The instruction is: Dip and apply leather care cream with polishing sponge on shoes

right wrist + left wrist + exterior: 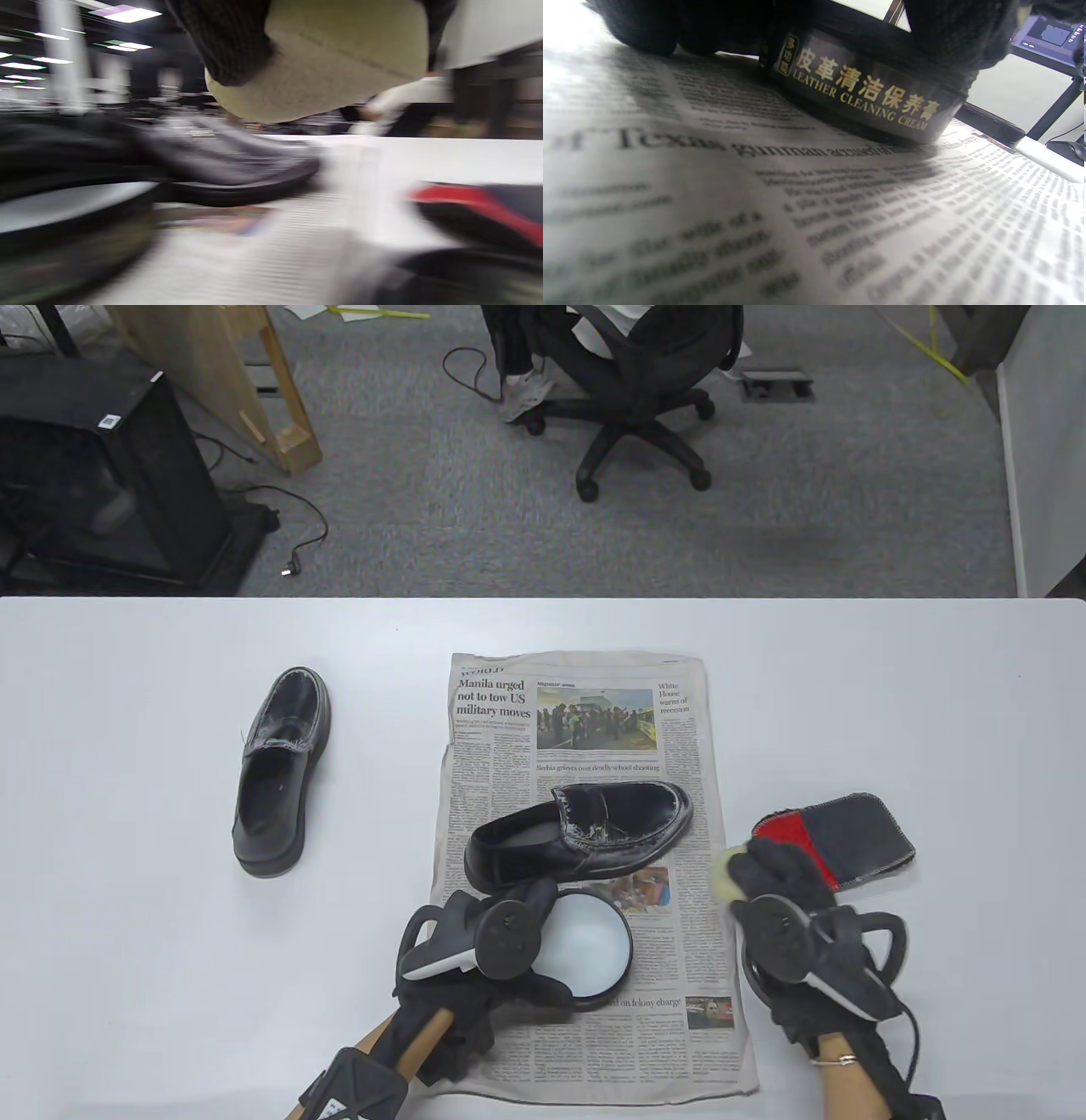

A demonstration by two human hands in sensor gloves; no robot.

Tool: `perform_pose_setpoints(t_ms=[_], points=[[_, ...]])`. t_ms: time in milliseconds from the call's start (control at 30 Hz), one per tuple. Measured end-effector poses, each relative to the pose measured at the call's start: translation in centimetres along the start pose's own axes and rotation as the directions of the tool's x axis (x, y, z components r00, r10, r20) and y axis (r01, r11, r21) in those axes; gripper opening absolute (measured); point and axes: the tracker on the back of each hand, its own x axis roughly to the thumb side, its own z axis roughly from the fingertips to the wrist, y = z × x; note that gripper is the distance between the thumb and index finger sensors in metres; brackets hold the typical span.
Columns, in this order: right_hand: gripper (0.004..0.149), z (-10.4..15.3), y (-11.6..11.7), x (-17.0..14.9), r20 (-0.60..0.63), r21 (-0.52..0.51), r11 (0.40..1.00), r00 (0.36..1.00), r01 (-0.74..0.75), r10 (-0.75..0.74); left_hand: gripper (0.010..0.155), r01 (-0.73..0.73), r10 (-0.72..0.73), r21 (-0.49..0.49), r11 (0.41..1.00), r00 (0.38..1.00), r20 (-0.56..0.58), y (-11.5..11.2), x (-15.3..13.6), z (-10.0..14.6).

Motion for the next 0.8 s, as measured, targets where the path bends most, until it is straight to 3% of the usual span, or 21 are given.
perform_pose_setpoints(t_ms=[100,200,267,333,400,600,700,800], points=[[0.048,-1.1,1.6,6.4,0.231,-0.002,0.996,0.969,-0.090,0.088,0.114,0.001,-0.001,0.001,1.000,1.000,-0.001,0.0,0.0,0.0],[0.045,-2.1,3.6,10.2,0.343,-0.018,0.982,0.921,-0.187,0.182,0.114,-0.001,0.001,0.003,1.000,1.000,-0.003,0.0,0.0,0.0],[0.042,-2.8,5.7,11.6,0.385,0.062,0.969,0.901,-0.240,0.198,0.113,-0.003,0.003,0.003,1.000,1.000,-0.004,0.0,-0.1,0.0],[0.039,-3.0,6.7,11.6,0.371,-0.004,0.947,0.879,-0.322,0.300,0.113,0.002,-0.002,0.004,1.000,1.000,-0.005,0.0,0.0,0.0],[0.038,-3.2,6.7,11.3,0.367,0.084,0.966,0.909,-0.244,0.198,0.114,0.018,-0.018,0.002,1.000,1.000,-0.008,0.1,0.0,-0.1],[0.037,-2.7,5.1,11.4,0.422,0.221,0.941,0.895,-0.257,0.146,0.112,0.051,-0.051,0.001,0.999,0.999,-0.016,0.3,0.3,-0.1],[0.038,-2.7,5.4,11.6,0.423,0.216,0.938,0.891,-0.273,0.162,0.113,0.058,-0.058,-0.009,0.998,0.998,-0.016,0.3,0.4,-0.2],[0.037,-2.8,5.6,10.8,0.389,0.232,0.953,0.917,-0.195,0.093,0.113,0.054,-0.054,-0.011,0.998,0.998,-0.014,0.3,0.4,-0.2]])
